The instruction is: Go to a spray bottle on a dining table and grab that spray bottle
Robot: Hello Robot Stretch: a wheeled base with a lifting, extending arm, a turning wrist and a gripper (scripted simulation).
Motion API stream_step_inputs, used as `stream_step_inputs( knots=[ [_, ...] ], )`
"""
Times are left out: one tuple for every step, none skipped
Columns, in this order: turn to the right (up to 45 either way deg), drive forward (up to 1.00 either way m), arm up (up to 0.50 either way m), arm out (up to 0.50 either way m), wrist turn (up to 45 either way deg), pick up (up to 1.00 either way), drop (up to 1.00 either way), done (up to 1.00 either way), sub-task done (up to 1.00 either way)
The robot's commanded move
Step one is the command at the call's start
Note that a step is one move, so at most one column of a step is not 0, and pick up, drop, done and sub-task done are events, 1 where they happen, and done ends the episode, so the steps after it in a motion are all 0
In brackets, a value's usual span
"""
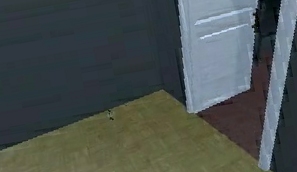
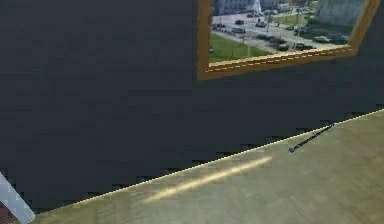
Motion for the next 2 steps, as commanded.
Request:
stream_step_inputs(
  knots=[
    [9.0, 0.00, 0.00, 0.00, 0.0, 0.00, 0.00, 0.00, 0.00],
    [0.0, 1.00, 0.00, 0.00, 0.0, 0.00, 0.00, 0.00, 0.00]
  ],
)
